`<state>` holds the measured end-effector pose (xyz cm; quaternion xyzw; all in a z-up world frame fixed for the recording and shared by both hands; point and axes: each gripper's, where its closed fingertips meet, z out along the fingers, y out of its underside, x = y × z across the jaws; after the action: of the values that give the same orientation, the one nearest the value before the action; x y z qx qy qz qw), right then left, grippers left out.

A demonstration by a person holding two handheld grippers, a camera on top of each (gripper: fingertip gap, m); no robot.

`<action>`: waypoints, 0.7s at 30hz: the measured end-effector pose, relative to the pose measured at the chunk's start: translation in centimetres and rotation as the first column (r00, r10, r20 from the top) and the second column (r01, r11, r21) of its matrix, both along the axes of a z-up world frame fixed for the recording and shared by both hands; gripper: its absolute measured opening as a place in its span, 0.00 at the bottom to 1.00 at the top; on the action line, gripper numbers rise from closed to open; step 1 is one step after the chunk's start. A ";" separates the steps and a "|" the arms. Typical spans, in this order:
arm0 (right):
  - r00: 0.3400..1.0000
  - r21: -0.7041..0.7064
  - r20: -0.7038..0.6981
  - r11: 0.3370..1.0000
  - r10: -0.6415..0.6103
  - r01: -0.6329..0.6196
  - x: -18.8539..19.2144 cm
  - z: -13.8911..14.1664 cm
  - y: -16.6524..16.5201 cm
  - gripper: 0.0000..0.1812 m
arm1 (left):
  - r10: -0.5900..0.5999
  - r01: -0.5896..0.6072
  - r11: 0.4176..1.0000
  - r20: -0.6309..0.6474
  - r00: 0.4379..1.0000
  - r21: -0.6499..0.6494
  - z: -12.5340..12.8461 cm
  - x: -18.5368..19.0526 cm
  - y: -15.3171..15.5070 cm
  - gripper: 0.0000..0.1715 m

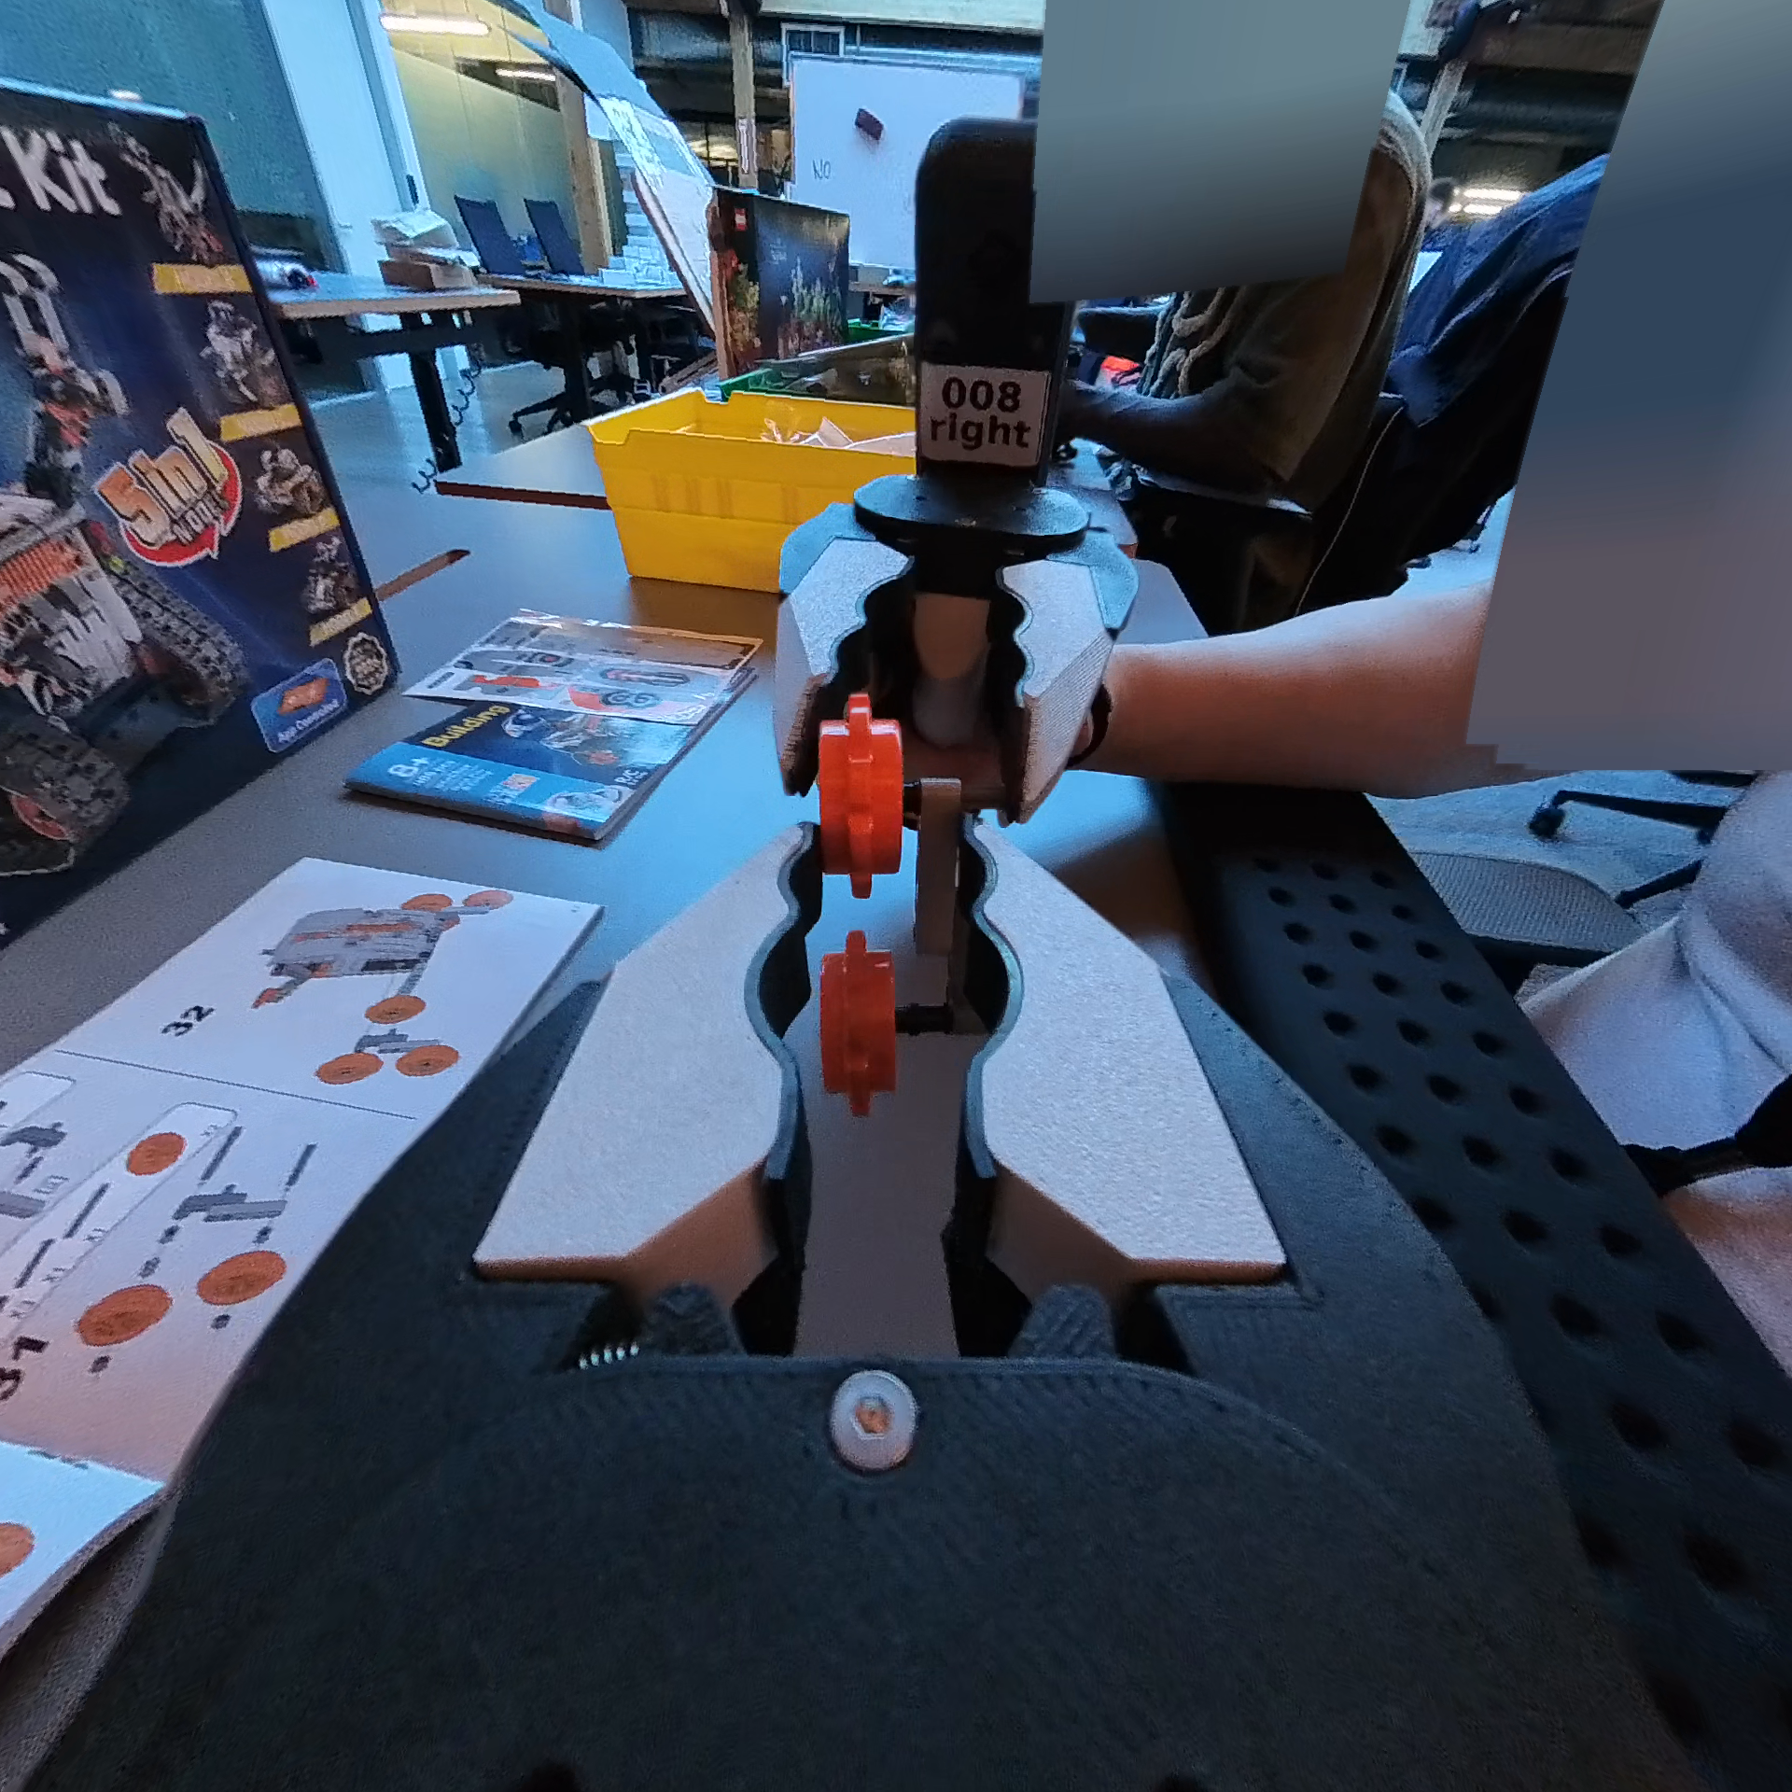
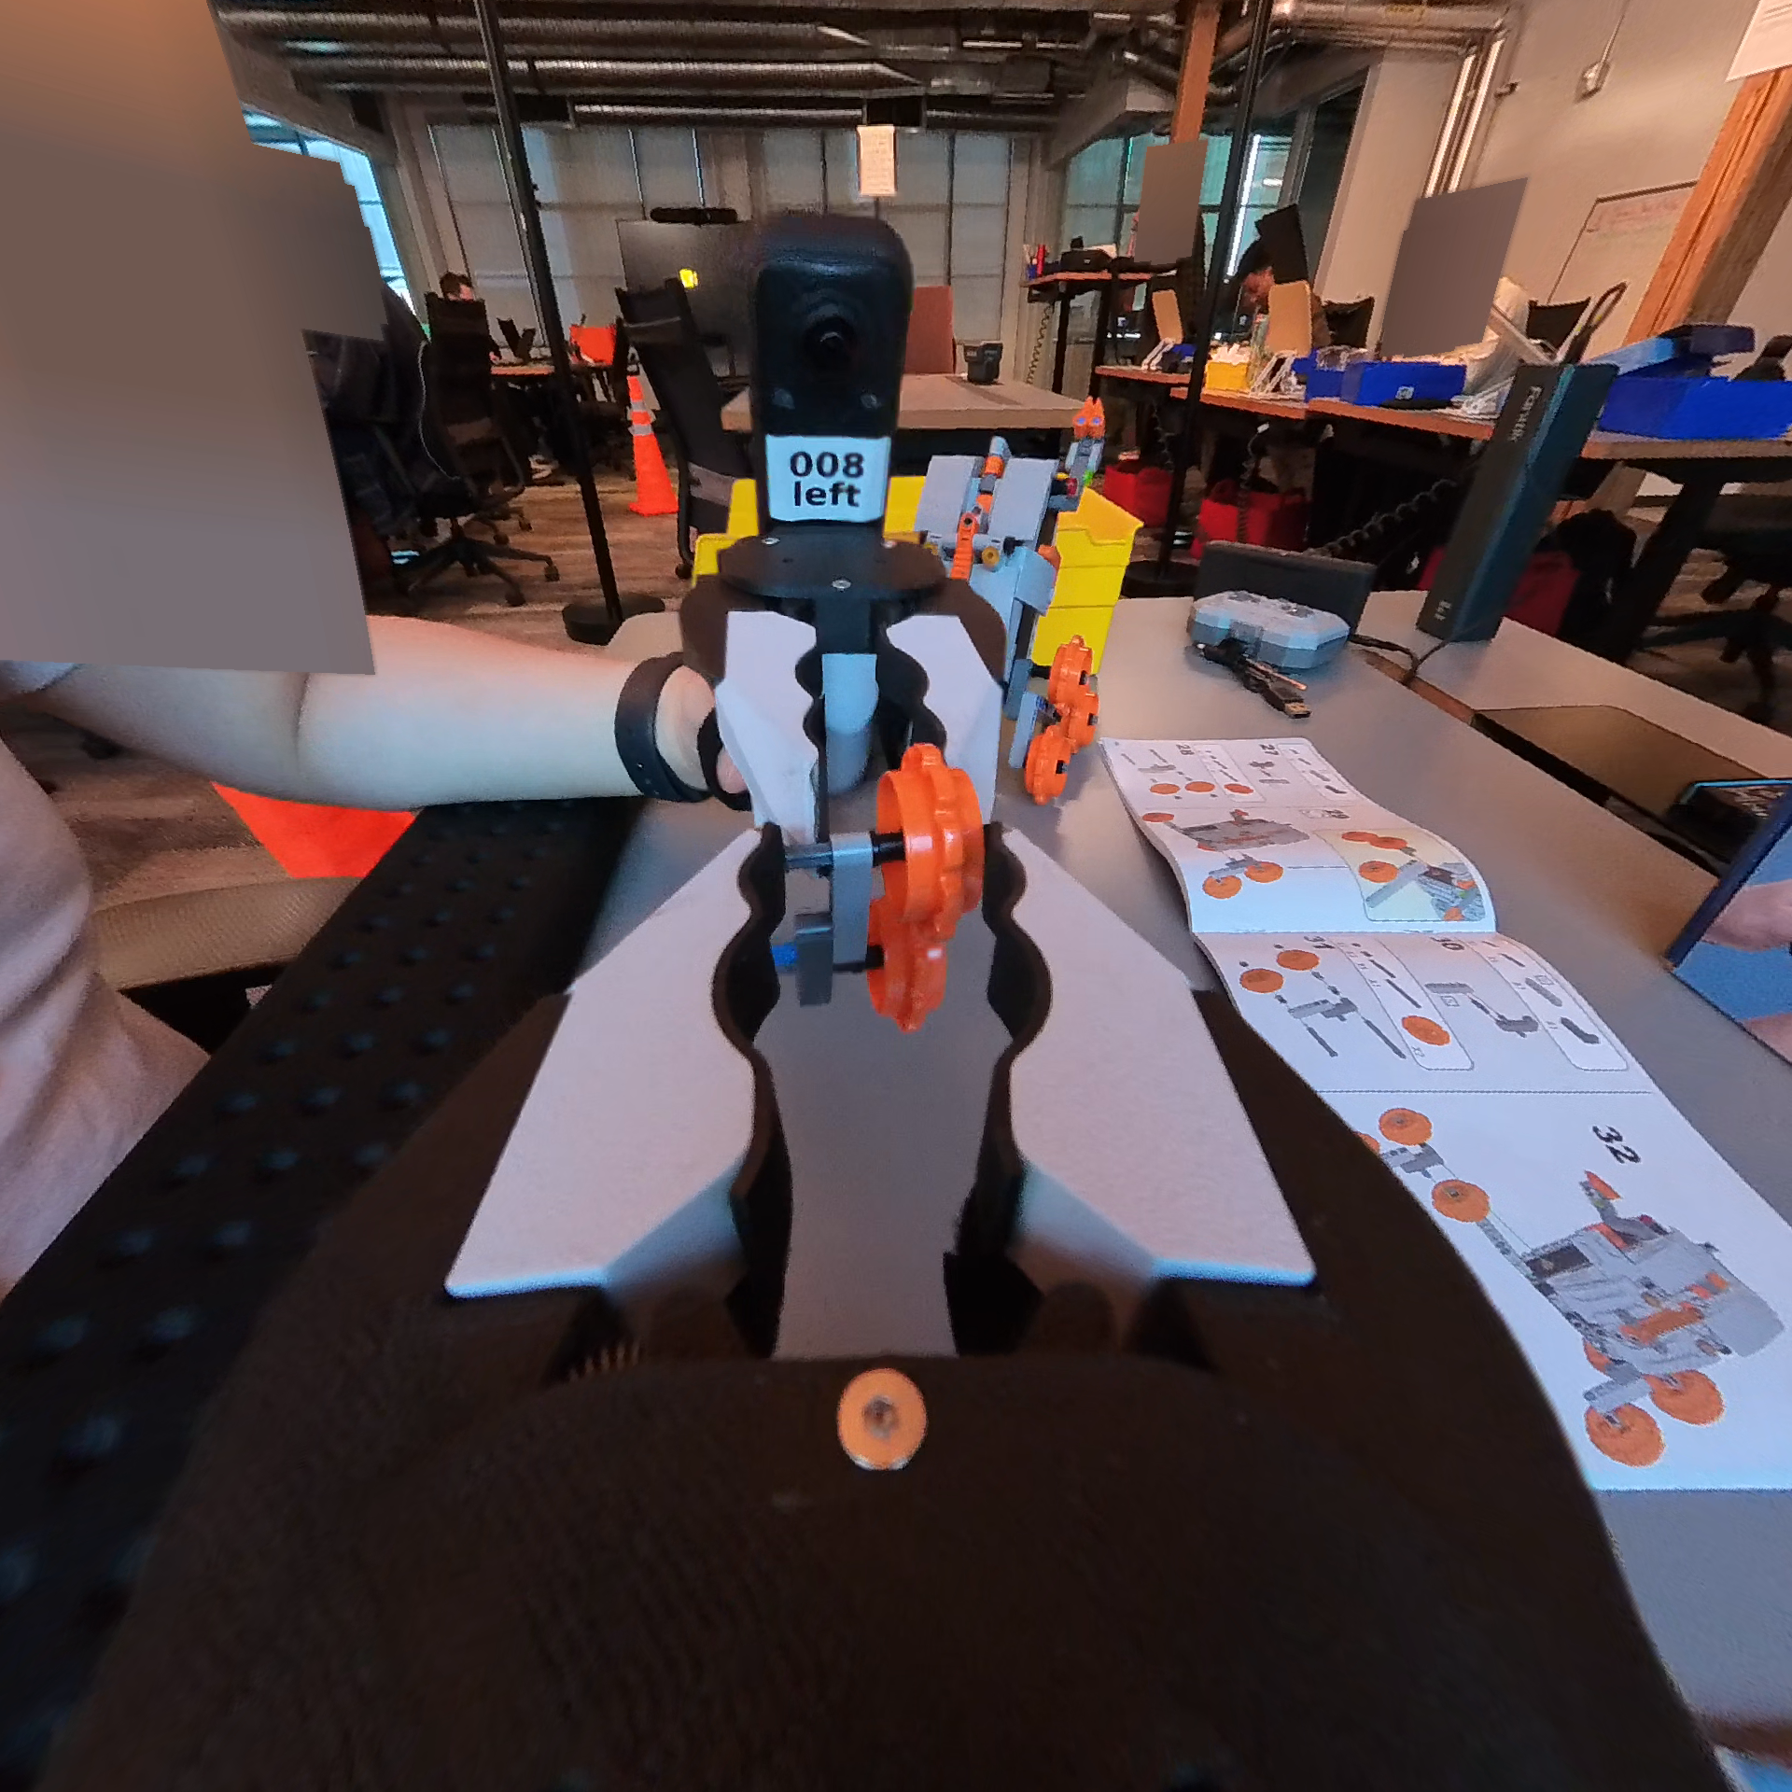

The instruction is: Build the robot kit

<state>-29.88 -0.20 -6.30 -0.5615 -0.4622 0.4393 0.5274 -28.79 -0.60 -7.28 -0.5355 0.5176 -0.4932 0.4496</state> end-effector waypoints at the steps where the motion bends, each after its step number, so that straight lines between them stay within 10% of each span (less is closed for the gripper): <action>1: 1.000 0.002 0.004 1.000 -0.002 0.002 0.0 0.0 0.0 0.22 | -0.004 0.004 1.000 -0.003 1.000 -0.010 -0.1 0.0 0.0 0.15; 11: 0.997 0.085 0.017 0.994 -0.069 0.068 0.5 0.2 0.6 0.22 | -0.052 0.056 0.993 0.041 0.998 -0.104 0.8 -0.1 -0.5 0.31; 21: 0.998 0.136 -0.004 0.988 -0.069 0.069 0.5 0.5 0.2 0.22 | 0.014 -0.014 1.000 -0.012 1.000 -0.005 -0.1 0.6 -0.3 0.25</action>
<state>-29.41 0.02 -5.76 -0.5403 -0.4716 0.3881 0.5789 -28.17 -0.88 -7.37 -0.5430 0.5153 -0.4881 0.4488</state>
